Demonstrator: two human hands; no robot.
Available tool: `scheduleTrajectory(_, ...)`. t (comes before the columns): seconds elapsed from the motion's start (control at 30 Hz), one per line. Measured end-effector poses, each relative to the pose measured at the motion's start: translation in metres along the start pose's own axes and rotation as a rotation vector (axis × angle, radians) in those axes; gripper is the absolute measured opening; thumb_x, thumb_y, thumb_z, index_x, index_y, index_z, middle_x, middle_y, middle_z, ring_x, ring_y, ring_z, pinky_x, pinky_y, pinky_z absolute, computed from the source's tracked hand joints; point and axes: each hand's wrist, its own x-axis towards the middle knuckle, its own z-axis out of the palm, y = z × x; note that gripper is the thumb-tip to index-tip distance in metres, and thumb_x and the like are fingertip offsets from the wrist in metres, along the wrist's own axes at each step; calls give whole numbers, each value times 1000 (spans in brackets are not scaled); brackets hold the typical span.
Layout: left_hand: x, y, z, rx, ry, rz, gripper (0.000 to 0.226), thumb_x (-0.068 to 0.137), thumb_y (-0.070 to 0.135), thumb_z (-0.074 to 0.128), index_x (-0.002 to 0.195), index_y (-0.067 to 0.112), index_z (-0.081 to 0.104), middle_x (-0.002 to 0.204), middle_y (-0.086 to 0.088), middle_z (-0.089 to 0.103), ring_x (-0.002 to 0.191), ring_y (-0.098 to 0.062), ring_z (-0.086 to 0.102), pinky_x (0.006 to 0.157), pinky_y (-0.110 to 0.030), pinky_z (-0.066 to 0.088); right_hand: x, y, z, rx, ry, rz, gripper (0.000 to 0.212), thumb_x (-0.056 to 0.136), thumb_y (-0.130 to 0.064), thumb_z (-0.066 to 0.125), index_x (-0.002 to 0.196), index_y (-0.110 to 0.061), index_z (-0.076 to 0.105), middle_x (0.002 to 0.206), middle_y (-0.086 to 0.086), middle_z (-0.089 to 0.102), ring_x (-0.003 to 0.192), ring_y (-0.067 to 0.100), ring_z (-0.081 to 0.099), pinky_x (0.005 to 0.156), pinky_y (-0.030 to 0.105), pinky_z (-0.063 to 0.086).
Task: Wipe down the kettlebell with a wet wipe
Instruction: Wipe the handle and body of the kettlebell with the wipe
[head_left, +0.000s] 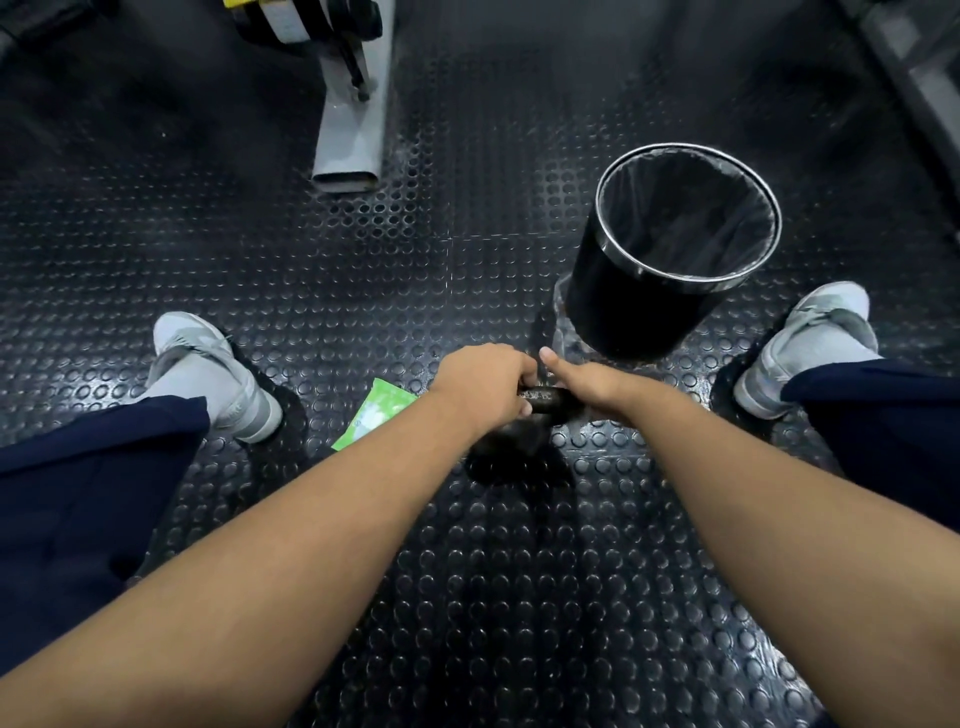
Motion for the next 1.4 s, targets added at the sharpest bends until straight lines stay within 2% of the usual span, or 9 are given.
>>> scheduleTrajectory(0.07, 0, 1, 0, 7, 1, 10, 29, 87, 45, 74, 114, 41, 66, 114, 10, 65, 107, -20, 63, 79, -33, 48, -11, -6, -12, -64, -74, 2, 103, 83, -94, 24, 117, -10, 73, 79, 11, 77, 104, 34, 71, 89, 36, 50)
scheduleTrajectory(0.2, 0, 1, -2, 34, -24, 30, 30, 88, 44, 74, 116, 37, 65, 116, 9, 63, 107, -20, 62, 81, -35, 51, -20, -16, -37, -18, -203, 47, 124, 62, -106, 29, 112, -4, 78, 89, 30, 73, 103, 40, 73, 100, 47, 54)
scheduleTrajectory(0.33, 0, 4, -3, 51, -8, 47, 30, 88, 45, 74, 116, 38, 65, 115, 8, 63, 108, -20, 62, 76, -32, 43, -17, -28, -21, -231, -48, 41, 97, 91, -86, 23, 114, -7, 73, 92, 14, 69, 68, 22, 58, 61, 30, 43)
scheduleTrajectory(0.5, 1, 2, -3, 34, -26, 35, 32, 87, 46, 75, 116, 42, 64, 114, 8, 62, 108, -19, 62, 76, -31, 42, 0, -20, 1, -209, -22, 9, 103, 87, -91, 23, 138, -11, 63, 140, 13, 61, 116, 28, 59, 103, 40, 43)
scheduleTrajectory(0.7, 2, 2, -3, 78, -31, 60, 33, 90, 47, 72, 119, 36, 62, 115, 4, 61, 107, -23, 62, 75, -33, 41, -11, -32, -24, -242, -154, 36, 89, 92, -85, 22, 119, -10, 61, 69, 6, 74, 63, 19, 72, 60, 25, 55)
scheduleTrajectory(0.8, 1, 2, -2, 105, -24, 74, 34, 91, 47, 70, 121, 34, 61, 116, 3, 60, 108, -25, 62, 74, -34, 40, -12, -36, -35, -259, -134, 64, 94, 87, -90, 23, 117, -12, 64, 50, 2, 67, 63, 22, 64, 62, 29, 54)
scheduleTrajectory(0.97, 0, 3, -3, 93, -28, 65, 33, 90, 48, 70, 120, 38, 61, 117, 4, 61, 108, -24, 63, 75, -33, 40, 9, -26, -1, -249, -42, -24, 79, 97, -76, 30, 119, -11, 69, 120, 11, 70, 106, 30, 67, 101, 46, 52)
scheduleTrajectory(1.03, -2, 4, -2, 104, -20, 70, 33, 91, 48, 69, 122, 39, 60, 117, 3, 60, 106, -26, 64, 74, -34, 40, 12, -20, 3, -223, -30, -32, 77, 96, -75, 35, 121, -12, 71, 124, 11, 70, 111, 29, 66, 105, 47, 50)
scheduleTrajectory(1.4, -6, 3, 5, 174, -8, 75, 35, 96, 47, 62, 125, 31, 54, 117, -2, 55, 108, -30, 60, 69, -38, 40, -16, -30, -33, -194, -114, 21, 86, 95, -81, 28, 107, -6, 67, 54, 5, 58, 53, 20, 52, 50, 22, 41)
